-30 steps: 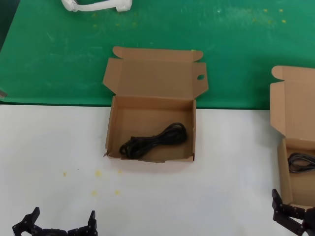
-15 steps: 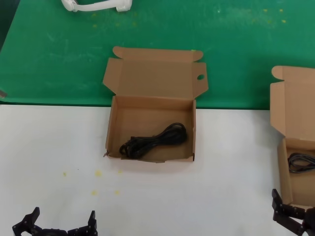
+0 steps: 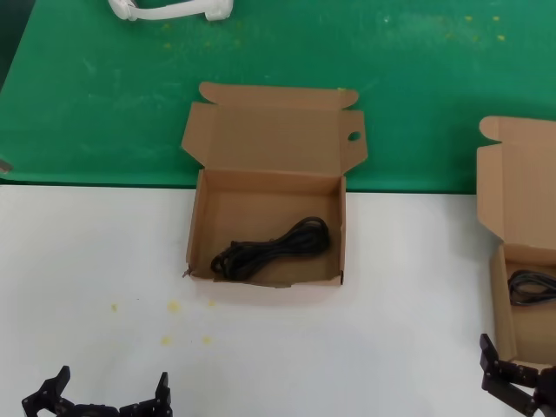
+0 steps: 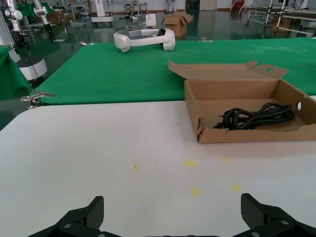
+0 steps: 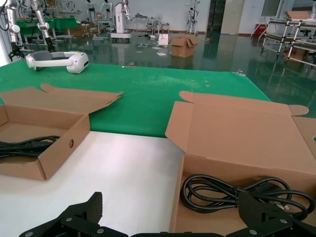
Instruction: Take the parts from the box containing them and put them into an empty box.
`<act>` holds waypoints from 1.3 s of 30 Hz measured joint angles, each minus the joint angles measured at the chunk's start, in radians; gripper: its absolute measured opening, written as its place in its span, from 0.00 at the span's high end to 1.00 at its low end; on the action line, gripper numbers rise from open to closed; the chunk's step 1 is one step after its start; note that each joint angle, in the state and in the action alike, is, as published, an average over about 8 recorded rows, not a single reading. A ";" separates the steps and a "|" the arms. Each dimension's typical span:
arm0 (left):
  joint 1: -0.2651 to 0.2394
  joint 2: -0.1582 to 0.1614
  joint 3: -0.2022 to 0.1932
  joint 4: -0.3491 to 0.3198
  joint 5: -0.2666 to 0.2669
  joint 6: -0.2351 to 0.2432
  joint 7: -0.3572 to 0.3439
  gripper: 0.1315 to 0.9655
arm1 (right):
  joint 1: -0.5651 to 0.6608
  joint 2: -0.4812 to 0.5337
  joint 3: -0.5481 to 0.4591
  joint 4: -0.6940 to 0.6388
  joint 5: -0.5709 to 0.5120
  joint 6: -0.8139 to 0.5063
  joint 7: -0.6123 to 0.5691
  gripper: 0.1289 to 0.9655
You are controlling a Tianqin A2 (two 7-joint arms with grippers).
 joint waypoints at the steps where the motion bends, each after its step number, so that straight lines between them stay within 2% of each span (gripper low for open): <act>1: 0.000 0.000 0.000 0.000 0.000 0.000 0.000 0.00 | 0.000 0.000 0.000 0.000 0.000 0.000 0.000 0.00; 39: 0.000 0.000 0.000 0.000 0.000 0.000 0.000 0.00 | 0.000 0.000 0.000 0.000 0.000 0.000 0.000 0.00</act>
